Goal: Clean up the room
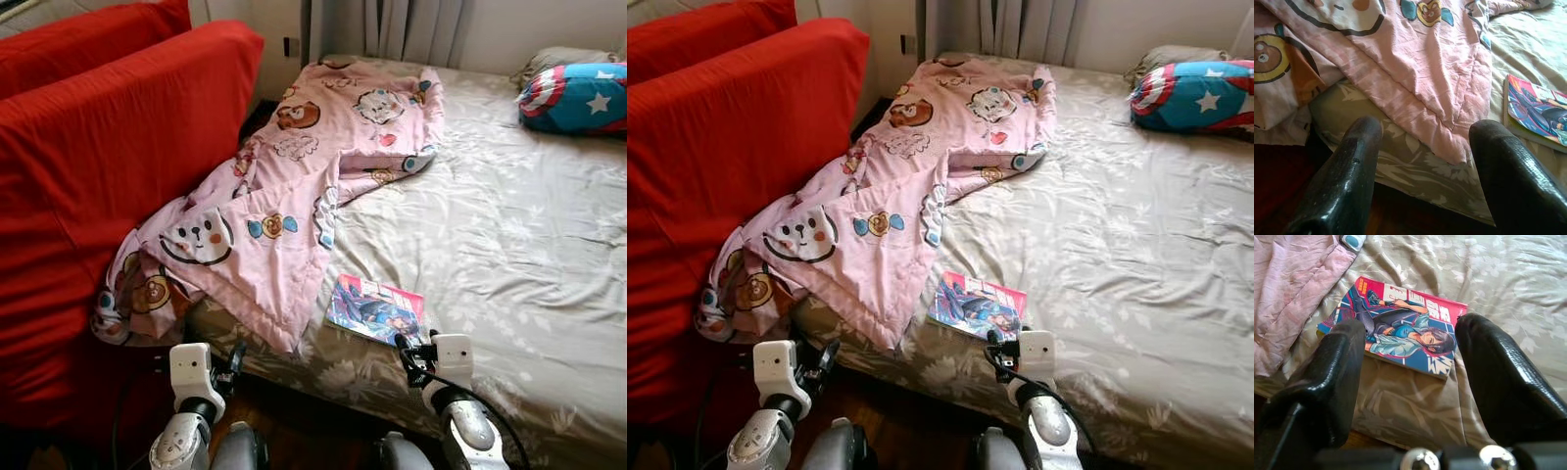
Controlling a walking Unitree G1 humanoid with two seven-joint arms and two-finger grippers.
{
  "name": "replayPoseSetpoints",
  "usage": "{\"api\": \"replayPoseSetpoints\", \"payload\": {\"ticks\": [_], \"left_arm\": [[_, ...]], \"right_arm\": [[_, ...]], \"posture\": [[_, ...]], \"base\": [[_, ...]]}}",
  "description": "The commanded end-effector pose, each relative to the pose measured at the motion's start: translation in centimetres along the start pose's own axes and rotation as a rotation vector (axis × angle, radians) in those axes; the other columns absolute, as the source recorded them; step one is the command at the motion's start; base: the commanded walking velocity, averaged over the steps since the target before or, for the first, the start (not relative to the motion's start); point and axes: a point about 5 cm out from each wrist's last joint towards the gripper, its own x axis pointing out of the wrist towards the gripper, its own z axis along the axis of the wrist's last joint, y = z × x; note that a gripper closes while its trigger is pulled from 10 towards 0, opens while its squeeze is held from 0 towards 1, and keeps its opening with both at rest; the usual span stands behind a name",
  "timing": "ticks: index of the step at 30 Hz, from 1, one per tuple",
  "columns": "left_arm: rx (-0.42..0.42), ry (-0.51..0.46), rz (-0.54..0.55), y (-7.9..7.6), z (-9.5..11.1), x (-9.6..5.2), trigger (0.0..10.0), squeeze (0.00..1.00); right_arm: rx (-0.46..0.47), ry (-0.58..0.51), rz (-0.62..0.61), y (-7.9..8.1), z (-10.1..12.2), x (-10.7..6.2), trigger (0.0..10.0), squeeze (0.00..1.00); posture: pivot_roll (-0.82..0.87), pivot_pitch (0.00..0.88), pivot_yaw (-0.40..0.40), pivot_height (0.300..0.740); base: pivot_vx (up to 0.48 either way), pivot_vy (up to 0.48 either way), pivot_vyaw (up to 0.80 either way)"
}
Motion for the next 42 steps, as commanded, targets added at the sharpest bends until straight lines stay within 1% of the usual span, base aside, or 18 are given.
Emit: {"api": "replayPoseSetpoints", "payload": {"ticks": [1, 8, 15, 20, 24, 34, 42], "left_arm": [[-0.011, 0.021, 0.011, 0.3, -0.3, -0.2, 10.0, 0.00], [-0.011, 0.023, 0.010, 0.3, -0.4, -0.3, 10.0, 0.00], [-0.011, 0.023, 0.010, 0.3, -0.4, -0.3, 10.0, 0.00], [-0.010, 0.024, 0.008, 0.3, -0.4, -0.3, 10.0, 0.00], [-0.011, 0.025, 0.007, 0.2, -0.4, -0.3, 10.0, 0.00], [-0.013, 0.025, 0.004, 0.2, -0.4, -0.3, 10.0, 0.00], [-0.015, 0.026, 0.002, 0.1, -0.4, -0.2, 10.0, 0.00]], "right_arm": [[0.009, 0.013, 0.002, 0.0, -0.3, -0.1, 10.0, 0.00], [0.015, 0.016, 0.017, 0.3, -0.4, -0.1, 10.0, 0.00], [-0.016, 0.024, 0.057, 0.7, -0.5, -0.2, 10.0, 0.00], [-0.032, 0.022, 0.083, 1.0, -0.6, -0.2, 10.0, 0.00], [-0.028, 0.022, 0.087, 1.2, -0.6, -0.2, 10.0, 0.00], [-0.019, 0.020, 0.090, 1.4, -0.5, -0.1, 10.0, 0.00], [-0.019, 0.020, 0.060, 1.1, -0.5, -0.1, 10.0, 0.00]], "posture": [[-0.05, 0.137, 0.003, 0.650], [-0.05, 0.138, 0.004, 0.650], [-0.04, 0.137, 0.006, 0.650], [-0.04, 0.138, 0.006, 0.650], [-0.04, 0.139, 0.007, 0.650], [-0.04, 0.137, 0.007, 0.650], [-0.04, 0.137, 0.005, 0.650]], "base": [[0.000, 0.000, 0.00], [0.000, 0.000, 0.00], [0.000, 0.000, 0.00], [0.241, 0.000, 0.76], [0.244, 0.000, 0.80], [0.253, 0.000, 0.00], [0.259, 0.000, 0.00]]}}
